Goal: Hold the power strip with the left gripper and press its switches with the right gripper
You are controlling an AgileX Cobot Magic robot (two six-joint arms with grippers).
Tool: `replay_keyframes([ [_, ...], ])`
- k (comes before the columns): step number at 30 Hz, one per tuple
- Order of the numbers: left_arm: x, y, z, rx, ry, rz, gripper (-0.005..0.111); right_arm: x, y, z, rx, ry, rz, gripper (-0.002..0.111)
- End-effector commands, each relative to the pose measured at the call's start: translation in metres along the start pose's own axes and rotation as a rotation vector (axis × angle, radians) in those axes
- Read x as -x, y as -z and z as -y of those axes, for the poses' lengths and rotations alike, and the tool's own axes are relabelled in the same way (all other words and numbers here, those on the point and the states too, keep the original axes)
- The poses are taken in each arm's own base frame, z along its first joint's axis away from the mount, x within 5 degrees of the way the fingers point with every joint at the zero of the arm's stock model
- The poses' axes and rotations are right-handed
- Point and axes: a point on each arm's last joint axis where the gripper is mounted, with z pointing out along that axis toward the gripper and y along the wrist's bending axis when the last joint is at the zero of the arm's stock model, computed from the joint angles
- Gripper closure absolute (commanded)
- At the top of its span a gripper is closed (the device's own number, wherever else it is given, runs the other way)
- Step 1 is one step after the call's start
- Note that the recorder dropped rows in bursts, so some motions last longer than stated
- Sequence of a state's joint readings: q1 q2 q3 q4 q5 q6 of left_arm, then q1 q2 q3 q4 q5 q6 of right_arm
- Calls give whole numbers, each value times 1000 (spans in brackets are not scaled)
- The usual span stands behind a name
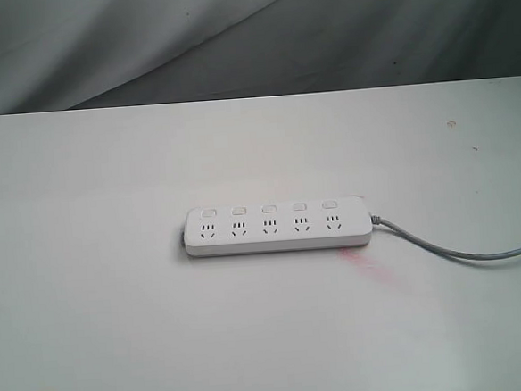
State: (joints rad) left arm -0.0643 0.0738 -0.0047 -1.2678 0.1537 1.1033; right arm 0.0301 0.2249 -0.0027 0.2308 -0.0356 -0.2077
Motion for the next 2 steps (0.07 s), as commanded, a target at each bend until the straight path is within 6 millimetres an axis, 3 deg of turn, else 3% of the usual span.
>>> replay_keyframes([
  [1, -1, 0, 0, 2, 4, 3, 106, -1, 0, 1, -10, 0, -1, 108],
  [2, -1, 0, 0, 2, 4, 3, 106, -1, 0, 1, -10, 0, -1, 108],
])
